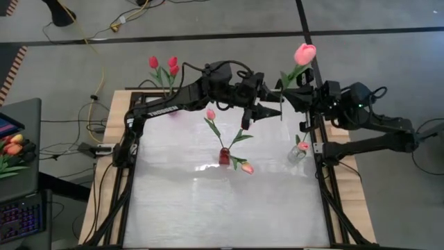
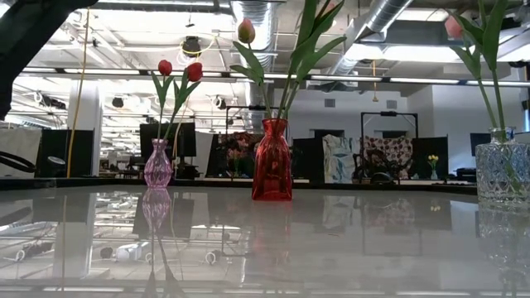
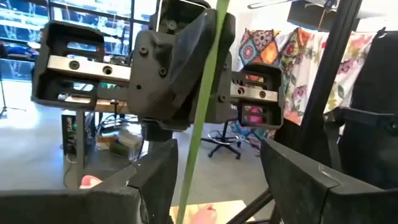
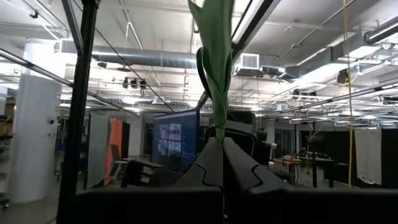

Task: Sort flowers into vase by color
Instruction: Put the pink tulip into the transparent vase

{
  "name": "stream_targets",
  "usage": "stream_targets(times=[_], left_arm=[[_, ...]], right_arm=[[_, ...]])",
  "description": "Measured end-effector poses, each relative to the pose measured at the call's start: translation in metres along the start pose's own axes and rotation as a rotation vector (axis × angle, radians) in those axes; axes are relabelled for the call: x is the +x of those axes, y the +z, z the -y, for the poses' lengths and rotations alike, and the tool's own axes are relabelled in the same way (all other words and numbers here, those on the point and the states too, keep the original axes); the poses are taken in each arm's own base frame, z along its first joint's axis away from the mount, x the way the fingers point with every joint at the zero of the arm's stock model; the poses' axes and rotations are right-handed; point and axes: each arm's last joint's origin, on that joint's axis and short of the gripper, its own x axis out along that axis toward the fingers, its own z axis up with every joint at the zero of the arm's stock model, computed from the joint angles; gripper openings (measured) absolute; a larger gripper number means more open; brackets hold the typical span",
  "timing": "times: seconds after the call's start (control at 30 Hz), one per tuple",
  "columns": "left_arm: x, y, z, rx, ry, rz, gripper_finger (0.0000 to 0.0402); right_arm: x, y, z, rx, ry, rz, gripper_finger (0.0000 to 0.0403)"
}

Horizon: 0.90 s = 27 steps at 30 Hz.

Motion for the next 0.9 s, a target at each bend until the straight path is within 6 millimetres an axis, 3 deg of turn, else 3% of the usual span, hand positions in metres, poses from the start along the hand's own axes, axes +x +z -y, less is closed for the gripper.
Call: stream_targets(times=[0.4,0.9], left_arm=[[-0.0018,0.0023,0.0004,0.007,0.011,0.004,0.0205],[-0.0061,0.0018,-0.0085,0.015,0.028,-0.014,0.001]], right_arm=[[0.005,-0.0066,0.0008,-0.005,-0.005,-0.02,0.0018],[0.0044,-0.0058,0.0009,-0.008,-0.007,-0.018,0.0025]])
